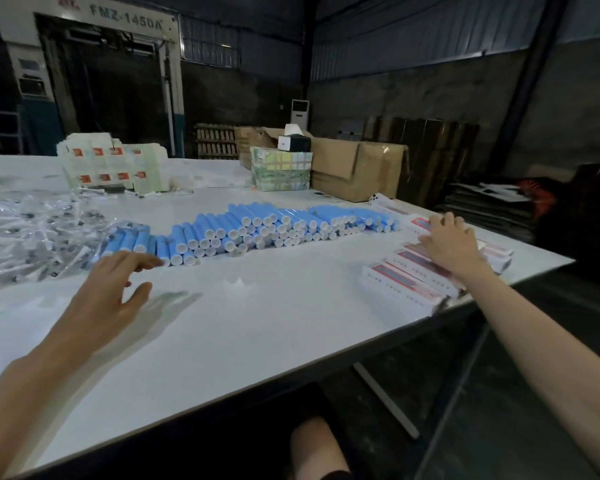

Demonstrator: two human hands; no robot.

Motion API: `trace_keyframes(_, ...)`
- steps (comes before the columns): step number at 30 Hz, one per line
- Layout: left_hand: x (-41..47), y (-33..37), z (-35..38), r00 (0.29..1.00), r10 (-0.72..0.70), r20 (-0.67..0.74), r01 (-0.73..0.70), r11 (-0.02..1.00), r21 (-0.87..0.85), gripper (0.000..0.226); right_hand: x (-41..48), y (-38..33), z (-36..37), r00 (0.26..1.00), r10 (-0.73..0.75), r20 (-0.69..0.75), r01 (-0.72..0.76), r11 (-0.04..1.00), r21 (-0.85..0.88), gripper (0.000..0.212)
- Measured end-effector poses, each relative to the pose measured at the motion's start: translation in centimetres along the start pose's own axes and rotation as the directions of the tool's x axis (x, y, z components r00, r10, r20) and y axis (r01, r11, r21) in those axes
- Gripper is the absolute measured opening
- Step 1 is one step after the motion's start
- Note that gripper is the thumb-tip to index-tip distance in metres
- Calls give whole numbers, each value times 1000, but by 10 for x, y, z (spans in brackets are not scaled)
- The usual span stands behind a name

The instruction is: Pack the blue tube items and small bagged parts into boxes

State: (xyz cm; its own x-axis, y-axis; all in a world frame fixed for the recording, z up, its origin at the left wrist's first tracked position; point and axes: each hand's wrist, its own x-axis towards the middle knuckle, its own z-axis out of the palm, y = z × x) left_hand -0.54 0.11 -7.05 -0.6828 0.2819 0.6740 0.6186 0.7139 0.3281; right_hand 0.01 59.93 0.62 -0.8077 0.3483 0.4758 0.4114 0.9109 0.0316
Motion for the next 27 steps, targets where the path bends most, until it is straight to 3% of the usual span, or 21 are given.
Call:
trace_keyframes(13,-3,1,-5,1000,-23,14,24,1000,-3,39,-20,16,5,992,75,105,-69,996,-52,38)
trace_keyframes(16,-4,2,-6,999,-34,19,34,999,6,37,-19,1,1,997,79,-19,-80,995,-54,36)
trace_keyframes(19,-4,2,-4,998,-42,36,41,999,20,35,-16,-42,-7,986,26,-163,-12,996,85,28)
trace_keyframes(22,-7,2,-5,998,-43,44,42,999,18,33,-17,-106,-18,969,-80,-233,155,934,323,20)
trace_keyframes(27,-10,9,-10,990,-138,0,138,990,25,20,-44,-238,-29,933,-313,-176,342,622,705,23)
